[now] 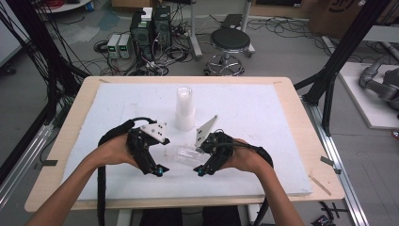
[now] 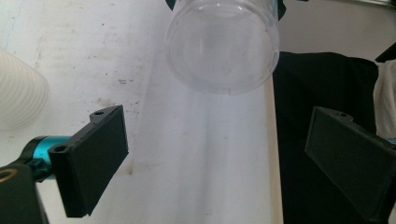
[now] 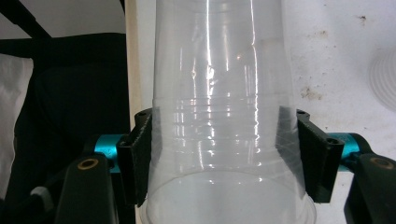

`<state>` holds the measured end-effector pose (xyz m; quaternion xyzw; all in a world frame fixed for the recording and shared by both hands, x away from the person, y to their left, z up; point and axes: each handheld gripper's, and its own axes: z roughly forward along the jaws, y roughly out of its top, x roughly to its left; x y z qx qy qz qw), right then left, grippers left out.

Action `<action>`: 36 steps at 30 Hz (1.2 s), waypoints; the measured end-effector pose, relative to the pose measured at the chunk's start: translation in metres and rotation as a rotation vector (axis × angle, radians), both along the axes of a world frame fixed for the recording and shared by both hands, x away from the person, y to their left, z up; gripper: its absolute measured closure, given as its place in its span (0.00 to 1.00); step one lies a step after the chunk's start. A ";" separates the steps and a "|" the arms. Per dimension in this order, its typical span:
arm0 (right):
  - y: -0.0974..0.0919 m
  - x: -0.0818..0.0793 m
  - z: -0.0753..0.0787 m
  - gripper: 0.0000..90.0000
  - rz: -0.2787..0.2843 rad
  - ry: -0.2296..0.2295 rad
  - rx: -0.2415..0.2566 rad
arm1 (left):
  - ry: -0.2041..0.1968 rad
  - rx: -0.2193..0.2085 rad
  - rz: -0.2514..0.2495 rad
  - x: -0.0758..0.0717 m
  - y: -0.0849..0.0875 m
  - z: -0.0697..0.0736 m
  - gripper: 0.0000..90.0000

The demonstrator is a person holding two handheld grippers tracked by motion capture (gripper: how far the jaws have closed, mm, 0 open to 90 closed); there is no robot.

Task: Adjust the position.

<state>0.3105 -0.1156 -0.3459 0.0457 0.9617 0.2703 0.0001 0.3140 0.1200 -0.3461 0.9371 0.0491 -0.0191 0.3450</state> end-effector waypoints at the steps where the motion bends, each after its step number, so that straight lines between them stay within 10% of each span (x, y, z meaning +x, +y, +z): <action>1: 0.001 0.001 -0.001 0.36 0.003 -0.002 0.004 | -0.002 0.001 -0.002 0.000 -0.002 -0.001 0.07; 19: 0.005 0.000 -0.006 0.36 0.000 0.013 -0.022 | -0.003 -0.020 -0.064 0.006 -0.031 -0.009 0.18; 26: 0.009 0.000 -0.005 0.36 0.010 0.012 -0.013 | 0.006 -0.013 -0.089 0.007 -0.031 -0.010 0.43; 33: 0.009 0.001 -0.005 0.36 0.009 0.012 -0.017 | 0.005 -0.015 -0.077 0.007 -0.031 -0.010 0.46; 36: 0.010 0.002 -0.007 0.14 0.031 0.028 0.003 | 0.005 -0.013 -0.077 0.006 -0.030 -0.009 0.46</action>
